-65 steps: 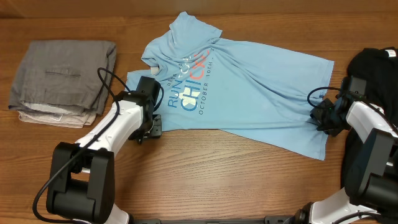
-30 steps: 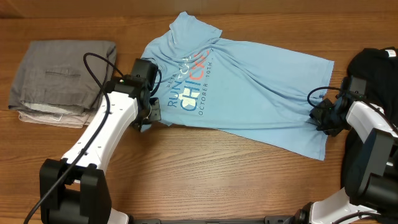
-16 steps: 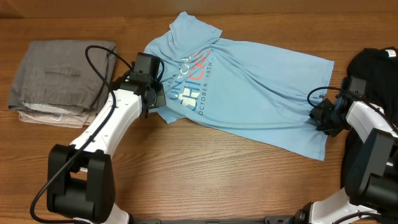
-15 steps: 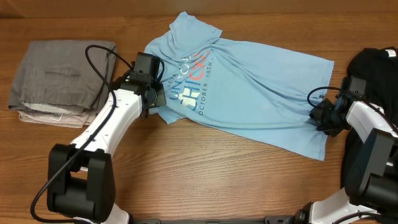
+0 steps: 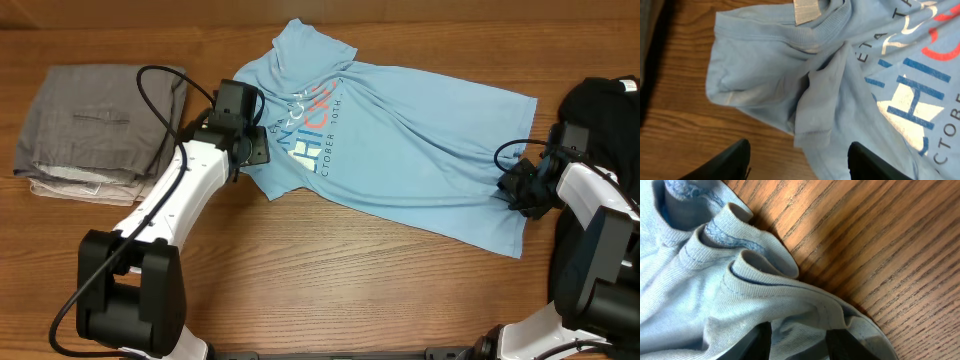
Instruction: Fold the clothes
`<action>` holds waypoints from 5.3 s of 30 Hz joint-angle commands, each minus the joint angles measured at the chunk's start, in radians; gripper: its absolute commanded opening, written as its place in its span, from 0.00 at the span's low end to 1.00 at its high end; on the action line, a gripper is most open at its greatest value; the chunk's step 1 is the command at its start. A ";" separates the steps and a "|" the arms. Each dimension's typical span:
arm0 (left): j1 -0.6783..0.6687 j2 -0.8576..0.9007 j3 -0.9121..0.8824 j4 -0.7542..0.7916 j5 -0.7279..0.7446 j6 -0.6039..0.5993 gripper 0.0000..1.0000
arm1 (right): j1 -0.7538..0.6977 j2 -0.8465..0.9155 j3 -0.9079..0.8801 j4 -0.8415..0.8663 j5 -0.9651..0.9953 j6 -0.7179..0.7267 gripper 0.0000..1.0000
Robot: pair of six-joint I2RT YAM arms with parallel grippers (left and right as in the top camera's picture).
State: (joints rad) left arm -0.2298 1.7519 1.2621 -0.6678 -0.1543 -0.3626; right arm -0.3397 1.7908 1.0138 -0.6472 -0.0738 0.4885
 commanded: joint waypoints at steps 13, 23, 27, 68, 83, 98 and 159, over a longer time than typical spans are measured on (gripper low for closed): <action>-0.039 -0.005 -0.117 -0.105 0.224 -0.060 0.50 | 0.000 0.033 -0.012 -0.016 -0.004 -0.003 0.44; -0.038 -0.004 -0.122 0.081 0.016 -0.026 0.49 | 0.000 0.033 -0.012 -0.020 -0.004 -0.003 0.44; -0.038 0.007 -0.128 0.107 0.012 -0.026 0.50 | 0.000 0.033 -0.012 -0.019 -0.004 -0.003 0.44; 0.035 0.109 -0.128 0.227 0.063 -0.027 0.46 | 0.000 0.033 -0.012 -0.016 -0.003 -0.003 0.45; 0.035 0.131 -0.128 0.256 0.101 -0.027 0.31 | 0.000 0.033 -0.012 -0.016 -0.003 -0.003 0.45; 0.035 0.091 -0.077 0.148 0.095 -0.026 0.04 | 0.000 0.033 -0.012 -0.016 -0.003 -0.003 0.45; 0.035 -0.260 -0.193 -0.566 0.266 -0.227 0.04 | 0.000 0.033 -0.012 -0.019 -0.007 -0.003 0.46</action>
State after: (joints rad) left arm -0.1963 1.5085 1.0893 -1.2346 -0.0040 -0.5594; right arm -0.3397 1.7908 1.0157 -0.6506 -0.0795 0.4854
